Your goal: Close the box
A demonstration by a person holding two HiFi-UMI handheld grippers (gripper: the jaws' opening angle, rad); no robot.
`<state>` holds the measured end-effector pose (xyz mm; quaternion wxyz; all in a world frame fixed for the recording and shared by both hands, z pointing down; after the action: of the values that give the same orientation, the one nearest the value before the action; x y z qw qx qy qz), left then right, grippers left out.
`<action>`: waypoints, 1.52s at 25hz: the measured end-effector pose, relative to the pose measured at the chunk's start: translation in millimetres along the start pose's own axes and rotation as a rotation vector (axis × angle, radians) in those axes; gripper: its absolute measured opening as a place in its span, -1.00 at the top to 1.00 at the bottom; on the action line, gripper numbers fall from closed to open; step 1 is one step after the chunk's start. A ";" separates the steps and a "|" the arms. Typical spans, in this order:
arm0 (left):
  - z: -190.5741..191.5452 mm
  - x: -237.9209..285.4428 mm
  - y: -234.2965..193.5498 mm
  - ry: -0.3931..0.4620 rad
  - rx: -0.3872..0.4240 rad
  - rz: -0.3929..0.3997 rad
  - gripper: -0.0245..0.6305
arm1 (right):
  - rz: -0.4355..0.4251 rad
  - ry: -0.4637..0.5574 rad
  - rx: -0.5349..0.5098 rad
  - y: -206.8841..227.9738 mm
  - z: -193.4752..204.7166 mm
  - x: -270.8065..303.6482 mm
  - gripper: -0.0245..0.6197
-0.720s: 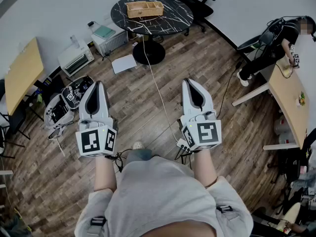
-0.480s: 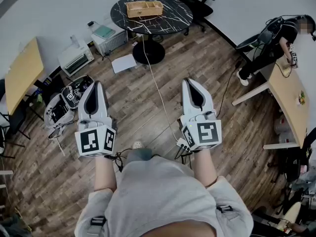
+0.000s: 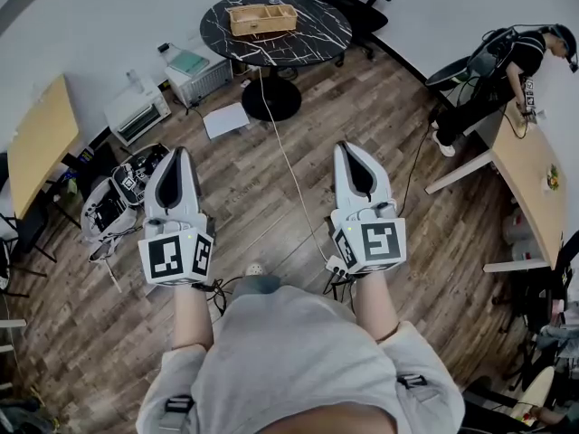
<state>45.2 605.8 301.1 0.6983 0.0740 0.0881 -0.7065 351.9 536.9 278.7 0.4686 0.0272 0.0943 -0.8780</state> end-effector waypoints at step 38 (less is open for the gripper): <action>38.9 204.5 -86.7 0.017 0.041 0.000 0.74 | 0.010 0.059 0.057 46.7 40.9 228.9 0.91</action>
<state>-43.6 398.6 294.3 0.6959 0.0945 0.0795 -0.7074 264.2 316.6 281.1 0.4689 0.0668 0.0827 -0.8768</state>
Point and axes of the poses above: the fingertips, and each gripper's own axes: x forward along the fingers, y to its right, z out of its underside, the point moved 10 cm from there along -x, backward along the fingers
